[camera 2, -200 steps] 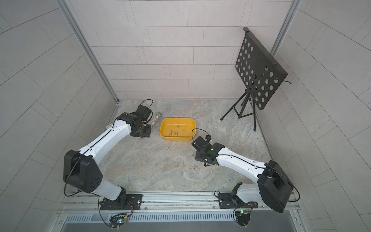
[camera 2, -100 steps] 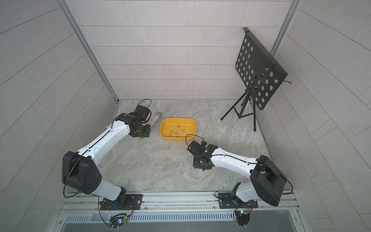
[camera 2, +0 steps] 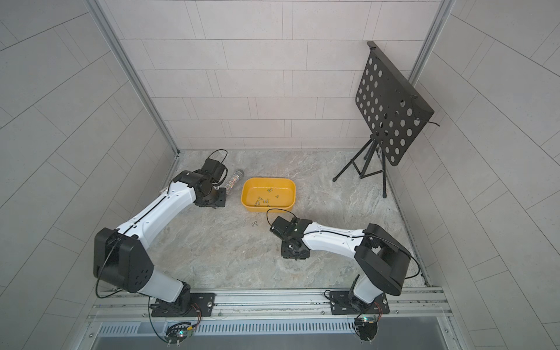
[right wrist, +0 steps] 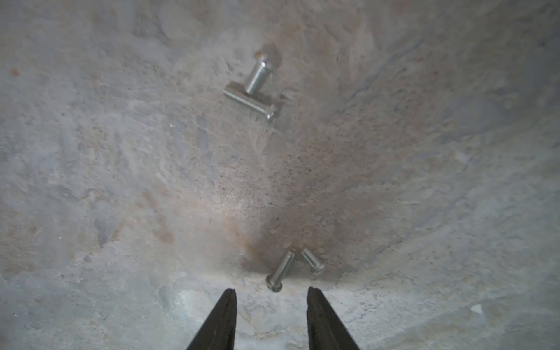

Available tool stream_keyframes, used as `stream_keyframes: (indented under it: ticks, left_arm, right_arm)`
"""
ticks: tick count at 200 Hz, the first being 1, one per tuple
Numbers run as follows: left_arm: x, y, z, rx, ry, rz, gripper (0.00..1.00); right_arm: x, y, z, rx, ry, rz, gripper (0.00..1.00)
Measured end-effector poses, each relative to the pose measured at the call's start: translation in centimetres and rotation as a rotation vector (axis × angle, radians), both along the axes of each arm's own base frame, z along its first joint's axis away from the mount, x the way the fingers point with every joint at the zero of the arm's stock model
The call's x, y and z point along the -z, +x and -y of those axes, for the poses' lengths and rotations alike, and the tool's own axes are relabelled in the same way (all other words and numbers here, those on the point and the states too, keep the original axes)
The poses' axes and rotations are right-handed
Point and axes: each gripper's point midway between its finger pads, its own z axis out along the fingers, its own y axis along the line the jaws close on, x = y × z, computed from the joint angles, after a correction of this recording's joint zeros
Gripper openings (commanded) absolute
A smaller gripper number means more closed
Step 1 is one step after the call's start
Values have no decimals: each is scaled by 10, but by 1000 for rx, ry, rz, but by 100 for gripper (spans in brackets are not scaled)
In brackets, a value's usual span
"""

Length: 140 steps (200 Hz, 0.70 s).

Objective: Put the screws on the desktop into the storage box
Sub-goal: Pick up the screw from the center of the board.

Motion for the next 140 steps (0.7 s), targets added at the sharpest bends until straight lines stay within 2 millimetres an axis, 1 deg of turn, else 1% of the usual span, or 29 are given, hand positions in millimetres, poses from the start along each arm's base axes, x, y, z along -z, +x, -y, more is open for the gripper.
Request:
stream_keyframes:
  ticks: [62,108,140]
  left_arm:
    - [0,0,1,1,-7,-2,51]
    - [0,0,1,-1,-11,-2,51]
    - [1,0,-1,-5,-11,-4,51]
  right_arm:
    - [11,1,-6,-5,-11,-26,41]
    - [11,4,-10,-6,-10,-24,39]
    - [11,4,-10,-6,-15,-23,36]
